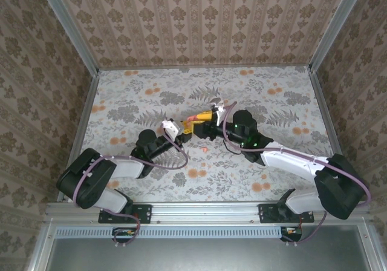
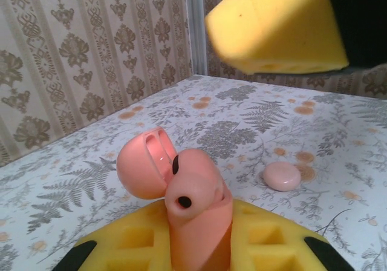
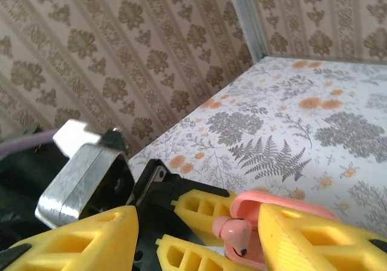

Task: Insert the wireless bluetooth earbuds into the charging case

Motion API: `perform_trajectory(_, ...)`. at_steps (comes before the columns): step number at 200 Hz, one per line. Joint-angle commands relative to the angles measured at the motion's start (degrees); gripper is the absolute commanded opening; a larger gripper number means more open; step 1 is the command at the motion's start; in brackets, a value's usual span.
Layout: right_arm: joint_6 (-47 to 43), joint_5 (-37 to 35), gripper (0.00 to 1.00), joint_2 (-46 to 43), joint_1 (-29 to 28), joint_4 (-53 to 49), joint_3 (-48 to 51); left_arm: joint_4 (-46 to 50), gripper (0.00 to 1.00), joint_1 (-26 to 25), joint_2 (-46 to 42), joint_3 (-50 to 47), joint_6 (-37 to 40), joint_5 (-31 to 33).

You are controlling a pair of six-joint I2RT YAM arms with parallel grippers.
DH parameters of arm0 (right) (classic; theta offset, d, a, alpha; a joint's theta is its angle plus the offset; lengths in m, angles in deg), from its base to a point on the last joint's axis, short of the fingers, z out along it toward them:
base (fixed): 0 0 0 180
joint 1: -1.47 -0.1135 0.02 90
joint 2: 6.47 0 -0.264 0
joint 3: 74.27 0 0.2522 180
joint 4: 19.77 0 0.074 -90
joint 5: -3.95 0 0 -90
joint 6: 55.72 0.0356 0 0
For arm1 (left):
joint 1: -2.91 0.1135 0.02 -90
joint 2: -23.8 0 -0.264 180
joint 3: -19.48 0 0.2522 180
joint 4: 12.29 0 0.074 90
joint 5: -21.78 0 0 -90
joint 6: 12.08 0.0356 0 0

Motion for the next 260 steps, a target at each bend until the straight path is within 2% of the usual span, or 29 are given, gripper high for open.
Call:
perform_trajectory(1,9.3,-5.4,0.53,-2.7,-0.2,-15.0,-5.2,2.5,0.05,-0.1,-2.5,-1.1,4.1,3.1)
perform_trajectory(25,16.6,-6.3,0.52,-2.6,-0.3,-29.1,-10.4,4.7,0.05,-0.3,-3.4,-1.6,7.5,4.9)
perform_trajectory(62,22.1,-7.0,0.48,-2.0,-2.2,-35.4,-13.6,5.9,0.05,-0.6,-4.1,-2.3,10.4,7.3)
perform_trajectory(92,22.1,-9.7,0.47,-0.2,-4.1,-40.1,-17.4,6.1,0.05,-0.7,-4.3,-2.3,11.4,7.9)
perform_trajectory(167,22.2,-9.5,0.41,8.7,-4.9,-40.5,-22.8,6.1,0.05,-1.0,-4.5,-2.1,11.4,7.0)
perform_trajectory(260,22.9,-7.2,0.41,13.2,-4.8,-37.0,-24.5,7.1,0.05,-1.2,-5.7,-2.0,11.3,6.5)
